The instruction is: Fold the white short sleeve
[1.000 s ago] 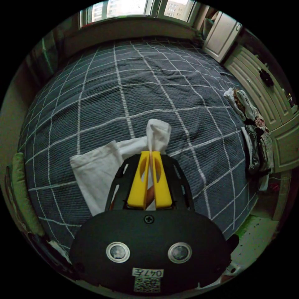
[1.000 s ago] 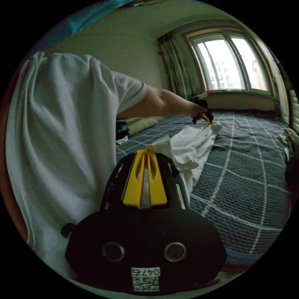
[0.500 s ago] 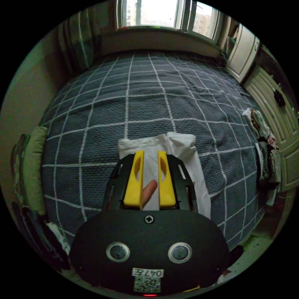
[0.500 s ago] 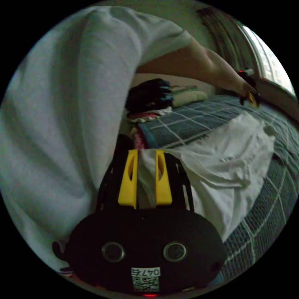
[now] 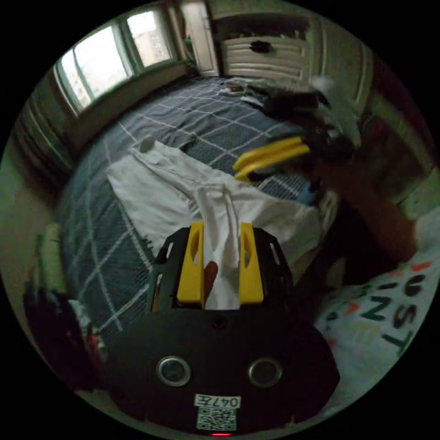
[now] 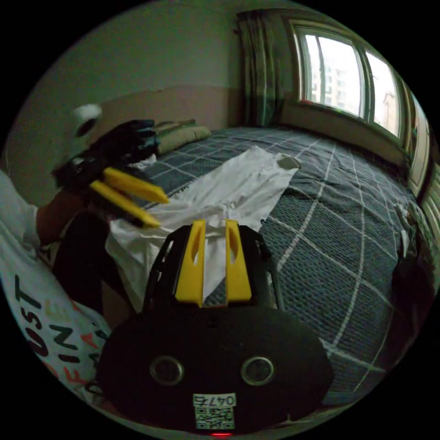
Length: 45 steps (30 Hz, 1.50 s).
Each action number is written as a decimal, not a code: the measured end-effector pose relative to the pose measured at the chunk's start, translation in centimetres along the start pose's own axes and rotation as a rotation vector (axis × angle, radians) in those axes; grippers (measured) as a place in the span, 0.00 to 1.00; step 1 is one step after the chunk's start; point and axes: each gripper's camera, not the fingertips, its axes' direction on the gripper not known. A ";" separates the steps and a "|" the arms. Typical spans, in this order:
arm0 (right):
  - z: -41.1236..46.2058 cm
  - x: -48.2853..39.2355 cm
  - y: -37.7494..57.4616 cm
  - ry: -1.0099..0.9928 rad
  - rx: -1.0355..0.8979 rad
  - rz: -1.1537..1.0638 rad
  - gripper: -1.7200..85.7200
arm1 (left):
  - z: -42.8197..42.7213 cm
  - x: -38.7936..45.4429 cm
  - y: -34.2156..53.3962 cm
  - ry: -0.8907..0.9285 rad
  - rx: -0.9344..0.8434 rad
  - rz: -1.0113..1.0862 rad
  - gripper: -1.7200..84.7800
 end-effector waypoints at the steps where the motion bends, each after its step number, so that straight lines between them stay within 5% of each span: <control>1: 1.7 0.4 -1.0 0.009 -0.038 -0.025 0.05 | -0.3 2.3 1.2 -0.172 -0.005 0.049 0.14; 4: 7.0 1.6 -3.3 -0.030 -0.187 -0.059 0.05 | 0.3 5.7 3.7 -0.456 -0.037 0.109 0.11; 6: 9.8 2.2 -4.3 -0.133 -0.244 -0.052 0.04 | 0.5 6.1 5.0 -0.458 -0.068 0.097 0.11; 13: 12.2 0.2 -8.2 -0.103 -0.162 -0.181 0.02 | -2.5 4.2 10.6 -0.063 0.002 0.080 0.11; 17: 16.9 -0.2 -8.2 -0.043 -0.351 -0.240 0.04 | -1.5 -0.1 13.4 0.250 -0.007 -0.041 0.11; 20: 15.2 -0.1 -8.1 0.000 -0.246 -0.200 0.09 | -3.5 -3.7 15.6 0.450 0.058 -0.086 0.12; 25: 6.9 -5.3 -3.5 -0.170 0.005 -0.390 0.07 | -7.1 -9.3 19.9 0.523 0.244 -0.198 0.12; 31: 11.4 -10.9 1.4 0.006 -0.223 -0.599 0.07 | -5.4 -12.1 19.7 0.611 0.248 -0.179 0.12; 36: 12.9 -10.8 0.9 0.083 -0.206 -0.650 0.02 | -3.1 -13.5 17.7 0.665 0.213 -0.169 0.13; 40: 12.4 -10.4 -0.1 0.065 -0.133 -0.656 0.02 | -0.4 -14.6 15.8 0.554 0.096 -0.143 0.14; 45: 16.2 -7.7 -0.5 0.005 -0.285 -0.661 0.02 | 3.1 -16.5 17.1 0.617 -0.010 -0.187 0.14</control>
